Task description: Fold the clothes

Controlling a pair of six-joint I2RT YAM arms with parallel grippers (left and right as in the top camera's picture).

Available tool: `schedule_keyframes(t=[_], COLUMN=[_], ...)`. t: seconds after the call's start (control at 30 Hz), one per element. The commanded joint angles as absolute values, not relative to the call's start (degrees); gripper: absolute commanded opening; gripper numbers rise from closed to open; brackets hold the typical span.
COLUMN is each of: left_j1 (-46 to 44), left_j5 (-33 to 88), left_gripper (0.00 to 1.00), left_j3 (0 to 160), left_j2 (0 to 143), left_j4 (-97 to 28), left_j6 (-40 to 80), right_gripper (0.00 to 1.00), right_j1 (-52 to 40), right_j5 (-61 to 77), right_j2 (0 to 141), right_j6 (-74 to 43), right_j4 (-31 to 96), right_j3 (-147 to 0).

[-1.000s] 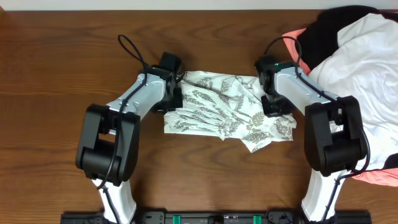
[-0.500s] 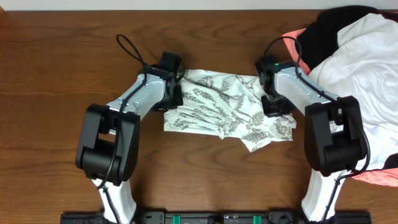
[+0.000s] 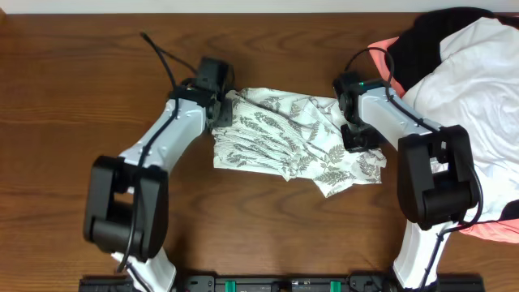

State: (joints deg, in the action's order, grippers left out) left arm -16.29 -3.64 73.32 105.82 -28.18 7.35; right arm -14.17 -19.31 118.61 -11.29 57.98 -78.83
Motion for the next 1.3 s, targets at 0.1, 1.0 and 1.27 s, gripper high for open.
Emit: schedule_keyframes(t=[0.1,1.0,1.27], left_j1=[-18.5,-18.5,-18.5], left_j5=[-5.0,7.1,7.1], left_gripper=[0.43,0.48,0.51], left_j3=[73.0,73.0,73.0], left_j2=[106.4,108.3,110.5], left_j4=[-23.8,-25.7,-21.3], left_j6=[-7.9,-30.0,-31.5], right_gripper=[0.04,0.05,0.05], right_j1=[-13.5,-13.5,-13.5], right_j5=[-10.9,-10.0,-10.0], right_j2=[123.8,123.8,123.8], right_j6=[-11.3,-11.7,-11.7], right_j4=[56.3,56.4,56.6], right_j3=[-76.2,-76.2,-76.2])
